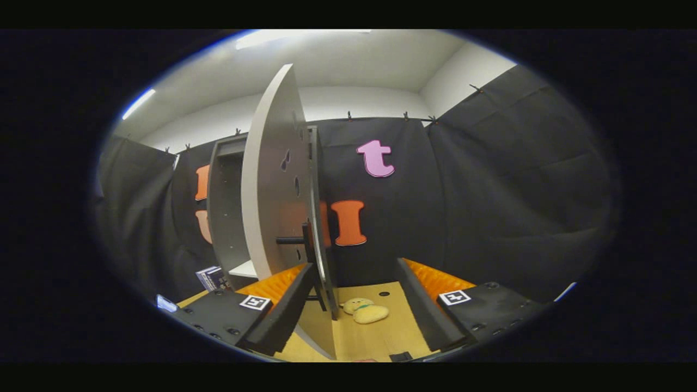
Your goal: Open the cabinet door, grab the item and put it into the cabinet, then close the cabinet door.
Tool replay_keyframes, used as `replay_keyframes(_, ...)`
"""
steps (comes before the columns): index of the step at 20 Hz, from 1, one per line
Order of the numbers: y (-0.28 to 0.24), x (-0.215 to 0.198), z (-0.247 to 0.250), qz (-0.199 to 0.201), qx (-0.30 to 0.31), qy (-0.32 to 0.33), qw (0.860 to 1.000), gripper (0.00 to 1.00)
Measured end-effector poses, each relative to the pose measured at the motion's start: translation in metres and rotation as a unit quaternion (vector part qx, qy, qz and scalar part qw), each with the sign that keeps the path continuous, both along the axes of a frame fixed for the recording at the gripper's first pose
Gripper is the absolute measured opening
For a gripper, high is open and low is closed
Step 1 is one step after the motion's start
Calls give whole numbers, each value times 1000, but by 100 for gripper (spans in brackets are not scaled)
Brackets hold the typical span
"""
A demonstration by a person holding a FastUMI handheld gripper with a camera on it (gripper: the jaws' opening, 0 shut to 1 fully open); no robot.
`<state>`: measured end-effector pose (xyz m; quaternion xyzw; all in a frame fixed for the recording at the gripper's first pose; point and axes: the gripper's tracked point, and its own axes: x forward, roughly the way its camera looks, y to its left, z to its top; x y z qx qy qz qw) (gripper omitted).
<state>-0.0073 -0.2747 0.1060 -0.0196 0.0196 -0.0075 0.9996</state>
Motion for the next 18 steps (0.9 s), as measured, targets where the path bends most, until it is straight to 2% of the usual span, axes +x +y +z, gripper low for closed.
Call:
replay_keyframes(8,7,-3,1,-33,-24,-2,999,97)
replay_keyframes(11,15,2,0,-41,-30,4,999,90)
replay_keyframes(12,19,2,0,-44,-32,5,998,90)
replay_keyframes(15,47,0,-3,-48,-37,6,998,90)
replay_keyframes(18,80,0,-8,-33,-43,9,998,91)
